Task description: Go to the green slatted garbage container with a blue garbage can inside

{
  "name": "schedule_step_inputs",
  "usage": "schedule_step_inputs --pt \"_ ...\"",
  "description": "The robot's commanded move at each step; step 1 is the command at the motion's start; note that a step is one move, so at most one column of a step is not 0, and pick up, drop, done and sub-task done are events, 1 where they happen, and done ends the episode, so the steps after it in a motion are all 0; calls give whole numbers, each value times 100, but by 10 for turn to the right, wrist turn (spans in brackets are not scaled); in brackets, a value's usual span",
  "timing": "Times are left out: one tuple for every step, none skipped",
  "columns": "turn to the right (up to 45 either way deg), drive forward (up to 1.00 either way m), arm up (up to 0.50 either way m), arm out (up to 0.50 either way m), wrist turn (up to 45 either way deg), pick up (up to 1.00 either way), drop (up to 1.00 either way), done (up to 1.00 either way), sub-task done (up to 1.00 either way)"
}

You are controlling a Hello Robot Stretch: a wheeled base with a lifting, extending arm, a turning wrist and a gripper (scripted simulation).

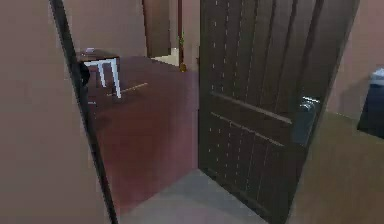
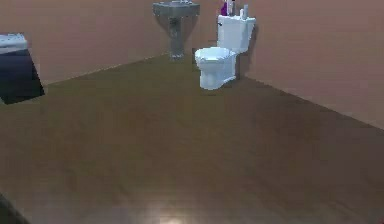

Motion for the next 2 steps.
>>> schedule_step_inputs --pt "0 80 0 0 0 0 0 0 0" --pt "-420 0 0 0 0 0 0 0 0"
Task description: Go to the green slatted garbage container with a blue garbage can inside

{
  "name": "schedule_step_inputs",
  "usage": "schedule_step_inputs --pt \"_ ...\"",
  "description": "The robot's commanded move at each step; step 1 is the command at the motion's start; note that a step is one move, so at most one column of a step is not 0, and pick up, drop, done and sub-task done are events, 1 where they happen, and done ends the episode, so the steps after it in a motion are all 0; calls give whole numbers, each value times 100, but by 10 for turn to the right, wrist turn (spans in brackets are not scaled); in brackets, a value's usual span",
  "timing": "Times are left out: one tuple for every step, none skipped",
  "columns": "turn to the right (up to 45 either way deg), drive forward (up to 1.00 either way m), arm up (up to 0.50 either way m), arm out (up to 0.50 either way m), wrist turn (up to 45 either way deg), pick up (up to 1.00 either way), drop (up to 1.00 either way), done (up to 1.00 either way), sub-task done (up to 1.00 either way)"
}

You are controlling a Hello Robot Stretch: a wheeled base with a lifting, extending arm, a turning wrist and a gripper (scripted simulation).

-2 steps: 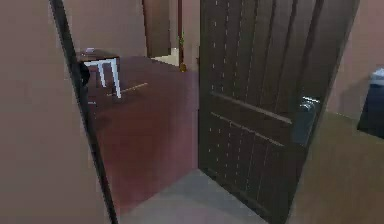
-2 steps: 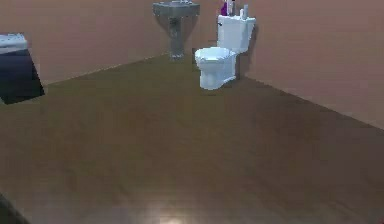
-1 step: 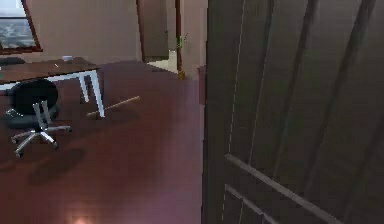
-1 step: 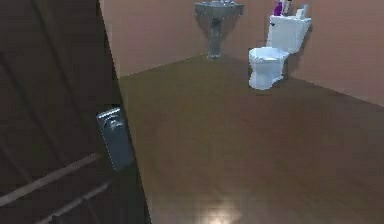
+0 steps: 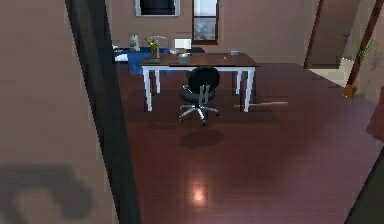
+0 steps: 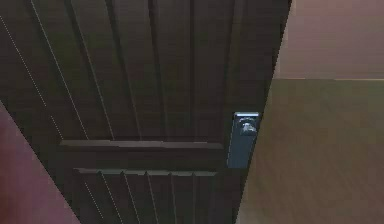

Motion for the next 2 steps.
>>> schedule_step_inputs --pt "0 5 0 0 0 0 0 0 0" --pt "210 0 0 0 0 0 0 0 0"
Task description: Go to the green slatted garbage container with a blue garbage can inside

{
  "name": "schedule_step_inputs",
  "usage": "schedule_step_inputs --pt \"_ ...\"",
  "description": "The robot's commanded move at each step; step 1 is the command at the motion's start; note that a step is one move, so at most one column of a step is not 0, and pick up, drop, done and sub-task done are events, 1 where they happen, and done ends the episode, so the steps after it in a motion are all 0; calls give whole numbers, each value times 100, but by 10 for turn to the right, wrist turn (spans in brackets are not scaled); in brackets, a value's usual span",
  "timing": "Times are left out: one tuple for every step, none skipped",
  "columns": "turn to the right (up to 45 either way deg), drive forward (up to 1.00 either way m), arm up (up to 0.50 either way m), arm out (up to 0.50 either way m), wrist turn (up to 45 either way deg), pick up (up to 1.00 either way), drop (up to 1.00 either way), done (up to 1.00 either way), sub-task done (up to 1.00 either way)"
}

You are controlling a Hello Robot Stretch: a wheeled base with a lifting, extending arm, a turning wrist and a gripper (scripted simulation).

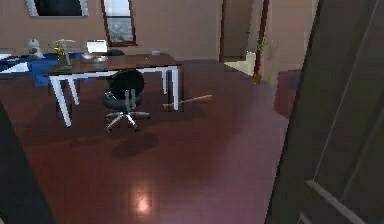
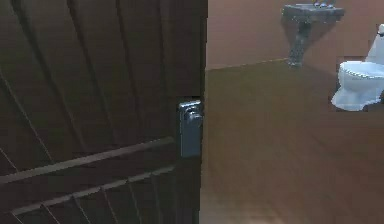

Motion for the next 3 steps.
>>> schedule_step_inputs --pt "0 80 0 0 0 0 0 0 0" --pt "-120 0 0 0 0 0 0 0 0" --pt "0 25 0 0 0 0 0 0 0"
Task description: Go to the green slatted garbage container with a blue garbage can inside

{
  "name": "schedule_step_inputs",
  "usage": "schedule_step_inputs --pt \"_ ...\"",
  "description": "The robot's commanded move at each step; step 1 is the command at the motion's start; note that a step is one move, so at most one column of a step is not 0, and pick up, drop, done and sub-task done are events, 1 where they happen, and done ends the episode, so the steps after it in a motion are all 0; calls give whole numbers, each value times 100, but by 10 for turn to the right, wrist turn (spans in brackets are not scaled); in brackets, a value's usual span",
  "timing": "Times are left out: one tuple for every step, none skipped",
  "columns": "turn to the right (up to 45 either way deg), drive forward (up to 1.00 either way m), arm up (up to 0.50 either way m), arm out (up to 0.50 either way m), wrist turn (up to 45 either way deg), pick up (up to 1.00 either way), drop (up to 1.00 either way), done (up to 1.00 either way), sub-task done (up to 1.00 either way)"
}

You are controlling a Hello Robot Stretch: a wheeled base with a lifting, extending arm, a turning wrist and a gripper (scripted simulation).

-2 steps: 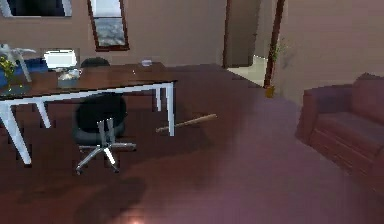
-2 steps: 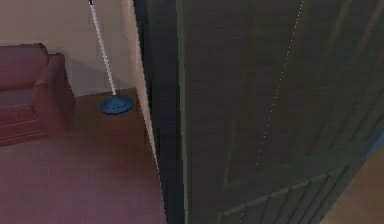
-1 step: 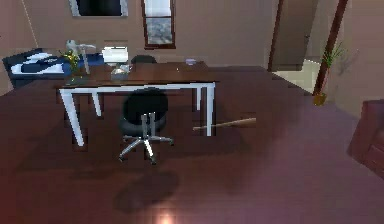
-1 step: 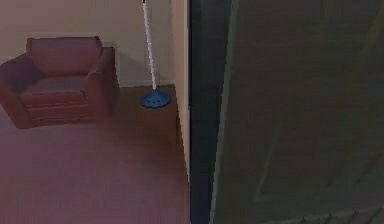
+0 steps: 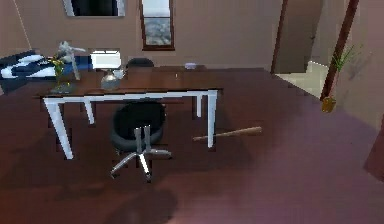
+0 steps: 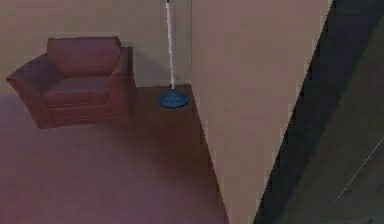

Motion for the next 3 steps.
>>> schedule_step_inputs --pt "-120 0 0 0 0 0 0 0 0" --pt "0 5 0 0 0 0 0 0 0" --pt "450 0 0 0 0 0 0 0 0"
